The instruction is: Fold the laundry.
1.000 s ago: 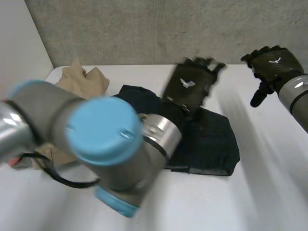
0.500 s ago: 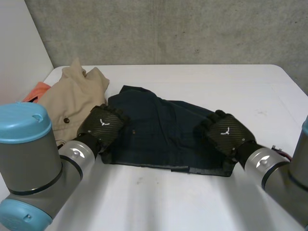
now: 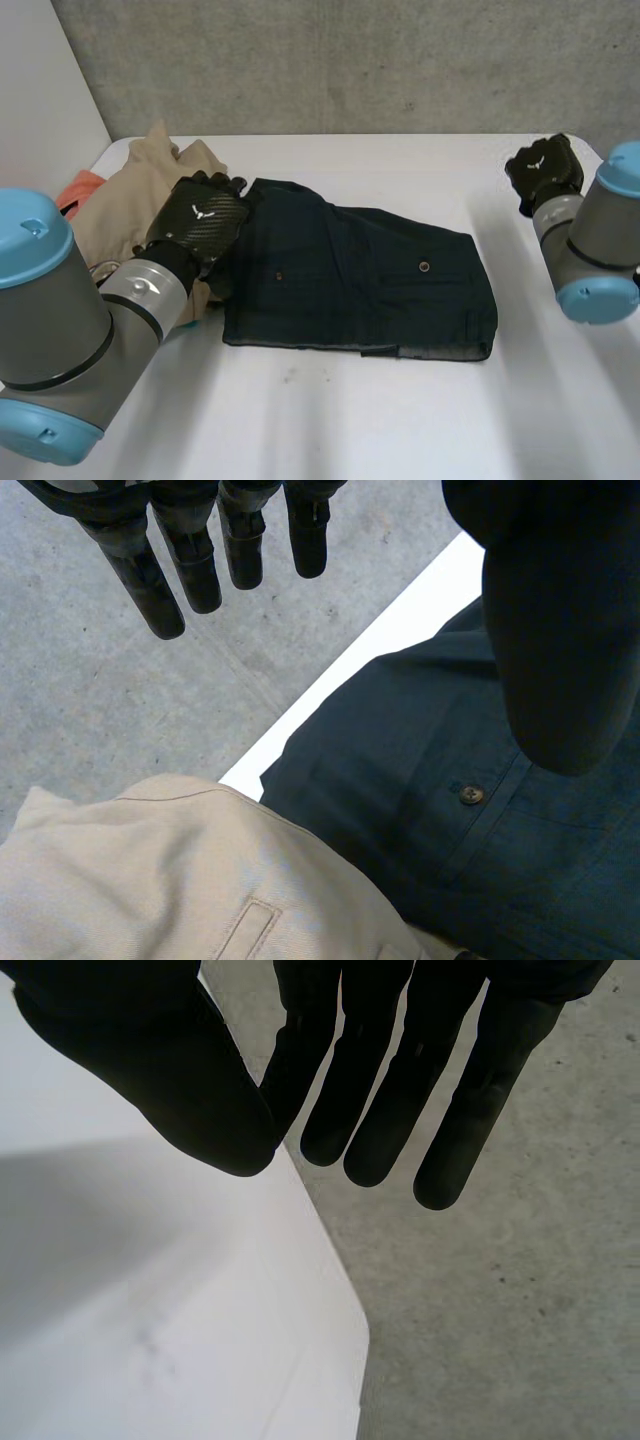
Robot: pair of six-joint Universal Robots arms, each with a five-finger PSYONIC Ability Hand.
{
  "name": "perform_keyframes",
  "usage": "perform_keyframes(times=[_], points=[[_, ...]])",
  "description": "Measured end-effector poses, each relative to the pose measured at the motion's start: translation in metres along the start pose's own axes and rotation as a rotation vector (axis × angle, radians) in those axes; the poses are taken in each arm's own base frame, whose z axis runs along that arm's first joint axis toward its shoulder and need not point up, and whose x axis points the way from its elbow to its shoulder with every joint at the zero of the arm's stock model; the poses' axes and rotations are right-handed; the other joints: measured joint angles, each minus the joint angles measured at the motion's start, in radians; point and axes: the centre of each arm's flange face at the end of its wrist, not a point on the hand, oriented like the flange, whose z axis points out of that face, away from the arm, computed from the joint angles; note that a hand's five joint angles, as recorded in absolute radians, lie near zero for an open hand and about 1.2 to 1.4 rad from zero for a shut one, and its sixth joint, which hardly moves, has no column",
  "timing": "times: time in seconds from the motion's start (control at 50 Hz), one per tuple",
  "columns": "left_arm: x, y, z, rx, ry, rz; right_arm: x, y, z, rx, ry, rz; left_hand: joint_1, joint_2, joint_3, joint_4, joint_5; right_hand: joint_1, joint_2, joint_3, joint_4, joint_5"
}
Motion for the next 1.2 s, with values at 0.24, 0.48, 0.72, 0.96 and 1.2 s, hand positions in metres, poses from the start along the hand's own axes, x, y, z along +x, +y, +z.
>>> perform_keyframes(times=[0.24,0.48,0.72,0.96,1.2], points=[[0.012,-0.003,-0.002,0.013,0.044,0.011,0.003,-0.012,-0.055,-0.14,-0.242,0.235,0.0,0.0,0.0,0.0,0.0,-0.833,-0.882,-0.893,-0.906,-0.902],[0.011,-0.008,0.003,0.052,0.097,-0.008,-0.028,-0.009,-0.155,-0.207,-0.569,0.41,0.0,0.0,0.0,0.0,0.0,-0.835,-0.886,-0.901,-0.911,-0.918],[0.011,-0.01,0.003,0.061,0.098,-0.027,-0.055,0.01,-0.138,-0.133,-0.482,0.351,0.0,0.0,0.0,0.0,0.0,-0.158,-0.166,-0.19,-0.202,-0.2],[0.007,-0.015,0.004,0.075,0.086,-0.059,0.019,0.032,-0.052,-0.081,-0.107,0.213,0.0,0.0,0.0,0.0,0.0,-0.026,-0.001,0.001,0.0,-0.018],[0.005,-0.015,0.006,0.076,0.077,-0.067,0.049,0.046,0.066,0.07,0.124,0.154,0.0,0.0,0.0,0.0,0.0,-0.174,-0.17,-0.17,-0.174,-0.171]])
